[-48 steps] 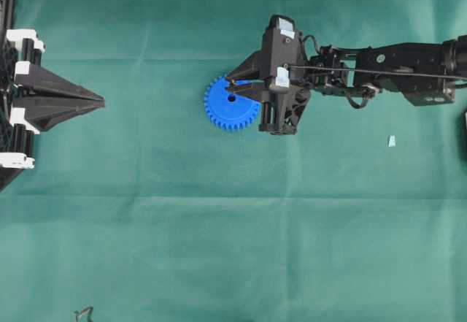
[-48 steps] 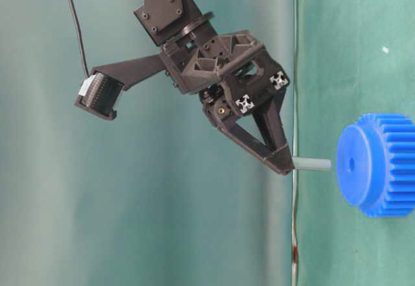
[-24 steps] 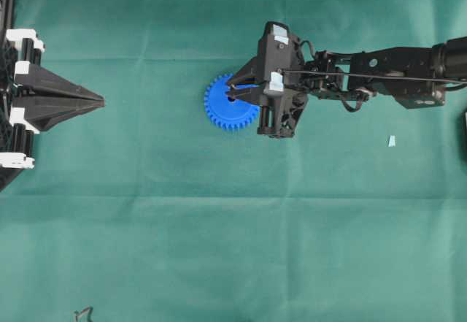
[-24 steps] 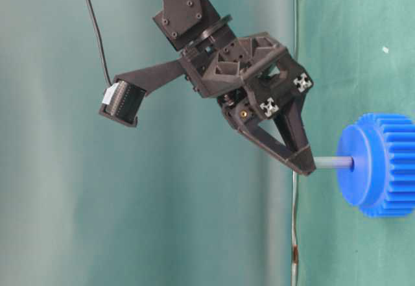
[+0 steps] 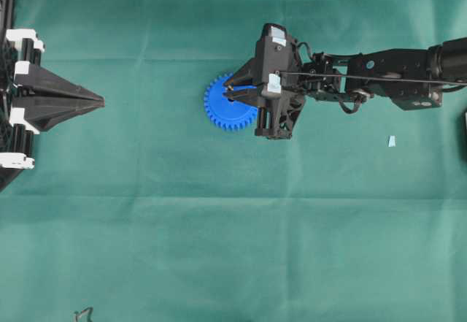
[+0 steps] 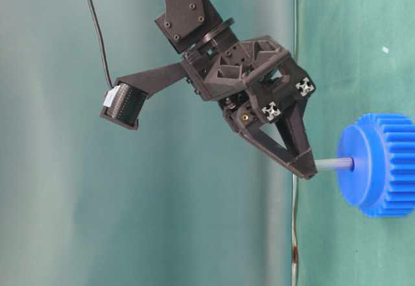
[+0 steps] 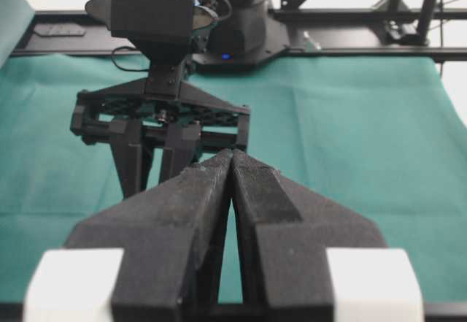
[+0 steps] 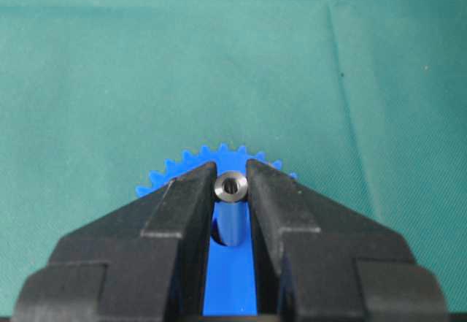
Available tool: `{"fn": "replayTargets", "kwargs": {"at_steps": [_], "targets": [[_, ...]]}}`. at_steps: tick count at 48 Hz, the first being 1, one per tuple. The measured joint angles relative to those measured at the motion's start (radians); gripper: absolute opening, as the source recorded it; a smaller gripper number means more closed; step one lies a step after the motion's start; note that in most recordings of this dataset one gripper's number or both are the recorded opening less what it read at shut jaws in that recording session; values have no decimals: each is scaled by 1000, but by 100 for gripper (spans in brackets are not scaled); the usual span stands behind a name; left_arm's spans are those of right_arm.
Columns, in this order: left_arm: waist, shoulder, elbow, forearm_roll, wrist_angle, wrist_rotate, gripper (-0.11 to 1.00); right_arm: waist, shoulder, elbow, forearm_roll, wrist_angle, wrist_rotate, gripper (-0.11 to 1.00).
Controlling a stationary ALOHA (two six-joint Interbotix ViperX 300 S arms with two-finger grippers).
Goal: Insert the shaft into the center hole of the gear.
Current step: 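Align the held shaft vertically above the gear's center hole with the right gripper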
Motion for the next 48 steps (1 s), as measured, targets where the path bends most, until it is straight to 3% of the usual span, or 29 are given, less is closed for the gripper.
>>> {"fn": "replayTargets", "kwargs": {"at_steps": [22,48], "targets": [[0,0,0,0,0,0,0,-2,-49,0,-2,2,-9,16],[0,0,0,0,0,0,0,15,9,-2,5,-35,5,16]]}}
